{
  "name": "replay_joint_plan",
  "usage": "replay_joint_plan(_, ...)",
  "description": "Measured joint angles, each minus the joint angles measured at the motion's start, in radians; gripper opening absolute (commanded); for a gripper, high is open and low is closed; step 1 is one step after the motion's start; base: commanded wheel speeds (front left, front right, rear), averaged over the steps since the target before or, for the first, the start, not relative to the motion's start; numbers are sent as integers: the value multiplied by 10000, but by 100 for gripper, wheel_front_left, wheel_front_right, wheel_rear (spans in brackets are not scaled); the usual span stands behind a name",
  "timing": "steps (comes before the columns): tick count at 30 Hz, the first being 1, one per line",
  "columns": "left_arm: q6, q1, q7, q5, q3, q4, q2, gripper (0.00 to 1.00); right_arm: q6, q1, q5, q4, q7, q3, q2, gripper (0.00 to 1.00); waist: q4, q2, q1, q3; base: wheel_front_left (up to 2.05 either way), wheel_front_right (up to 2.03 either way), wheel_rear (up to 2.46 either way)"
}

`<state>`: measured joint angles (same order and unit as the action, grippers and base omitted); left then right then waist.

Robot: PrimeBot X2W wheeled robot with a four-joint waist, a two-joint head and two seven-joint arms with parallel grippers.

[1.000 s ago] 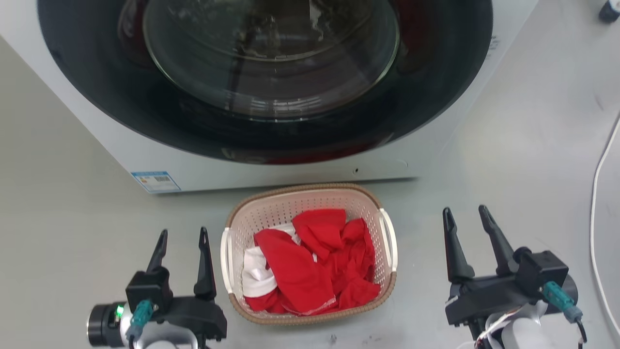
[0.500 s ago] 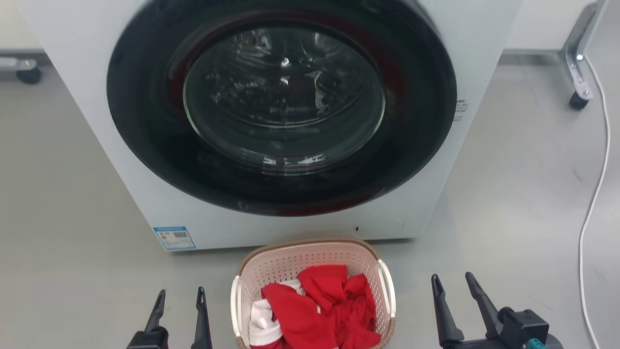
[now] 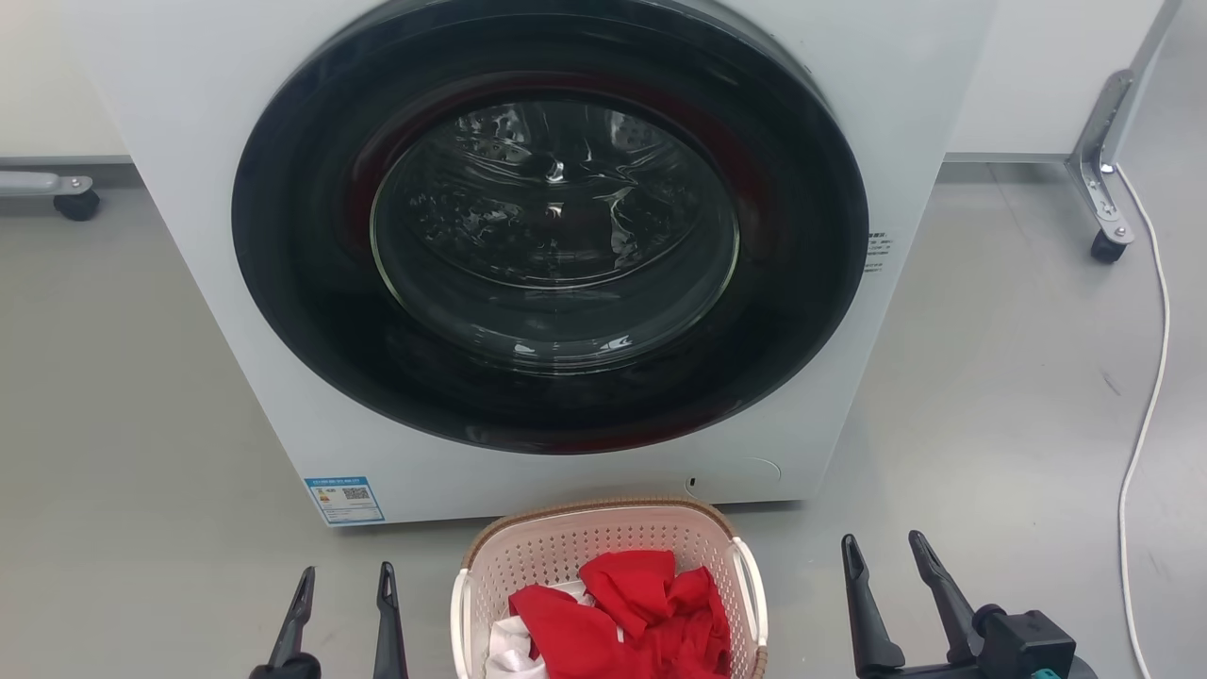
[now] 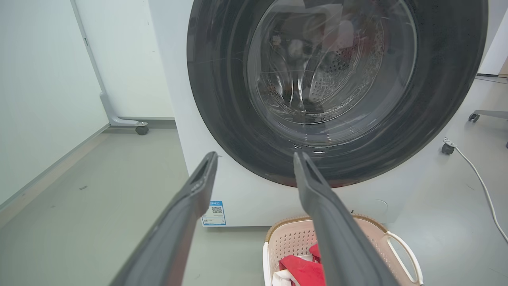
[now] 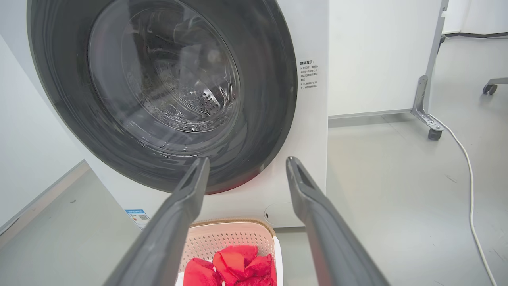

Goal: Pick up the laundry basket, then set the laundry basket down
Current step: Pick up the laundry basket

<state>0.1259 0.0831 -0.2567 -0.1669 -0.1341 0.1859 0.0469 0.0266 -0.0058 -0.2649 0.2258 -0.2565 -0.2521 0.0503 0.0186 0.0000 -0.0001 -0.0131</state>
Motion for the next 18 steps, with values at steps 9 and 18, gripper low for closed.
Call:
replay_joint_plan(9, 0, 98, 0, 21, 4, -339, 2, 100, 10, 79, 4, -192, 0, 25, -2, 100, -25, 0, 1, 12, 0, 0, 0)
replay_joint_plan(18, 0, 307, 0, 58, 61, -637, 4, 100, 73, 162, 13, -355, 0, 100, -4, 100, -50, 0, 1, 115, 0, 0, 0)
